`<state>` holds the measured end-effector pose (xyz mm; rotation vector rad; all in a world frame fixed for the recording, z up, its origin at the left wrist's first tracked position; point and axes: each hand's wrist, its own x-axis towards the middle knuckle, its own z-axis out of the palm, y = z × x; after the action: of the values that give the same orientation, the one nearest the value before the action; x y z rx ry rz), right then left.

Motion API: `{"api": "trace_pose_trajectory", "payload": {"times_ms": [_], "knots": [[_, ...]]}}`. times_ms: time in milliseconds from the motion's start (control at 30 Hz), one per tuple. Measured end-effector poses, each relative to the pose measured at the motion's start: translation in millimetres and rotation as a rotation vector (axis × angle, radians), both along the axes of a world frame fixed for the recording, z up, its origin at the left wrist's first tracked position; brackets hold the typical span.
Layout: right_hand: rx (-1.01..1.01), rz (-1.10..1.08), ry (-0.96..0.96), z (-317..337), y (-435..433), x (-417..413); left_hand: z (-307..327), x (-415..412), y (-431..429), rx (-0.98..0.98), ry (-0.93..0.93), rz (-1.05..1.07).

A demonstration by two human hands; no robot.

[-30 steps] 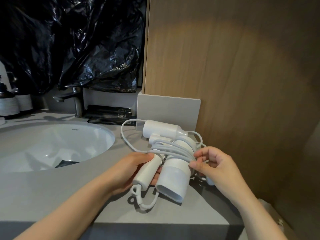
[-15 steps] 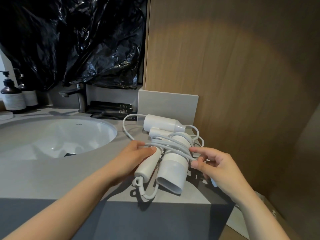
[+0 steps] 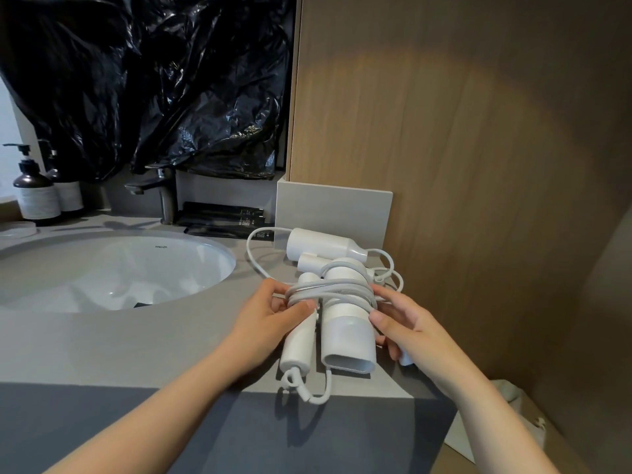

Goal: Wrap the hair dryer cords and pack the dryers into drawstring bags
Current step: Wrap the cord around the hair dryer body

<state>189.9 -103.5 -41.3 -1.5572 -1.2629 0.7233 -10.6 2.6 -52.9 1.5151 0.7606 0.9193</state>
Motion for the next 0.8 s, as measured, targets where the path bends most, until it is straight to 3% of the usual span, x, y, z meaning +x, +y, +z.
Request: {"api": "trace_pose_trajectory", "payload": {"times_ms": [133,300,533,633,800], "knots": [[0.008,-0.011,-0.02,-0.6,2.5,-1.1,-1.9,-4.9,0.8,-0.008,0.007,-0.058],[0.027,-0.047,-0.007,-6.2,-1.5,-0.6,0.9,-6.1,0.8,-0.215,-0.184,-0.127],[0.059,-0.072,0.027,-8.2,-5.1,-0.1,-0.5,-0.9,2.2,-0.29,-0.184,-0.176],[0.057,-0.082,0.025,-7.9,-6.6,3.4,0.0,-3.6,4.0,-0.198,-0.134,-0.18],[0.065,-0.113,-0.064,-3.0,-4.5,0.4,0.7,-10.3,8.4,0.294,0.114,0.033]]}}
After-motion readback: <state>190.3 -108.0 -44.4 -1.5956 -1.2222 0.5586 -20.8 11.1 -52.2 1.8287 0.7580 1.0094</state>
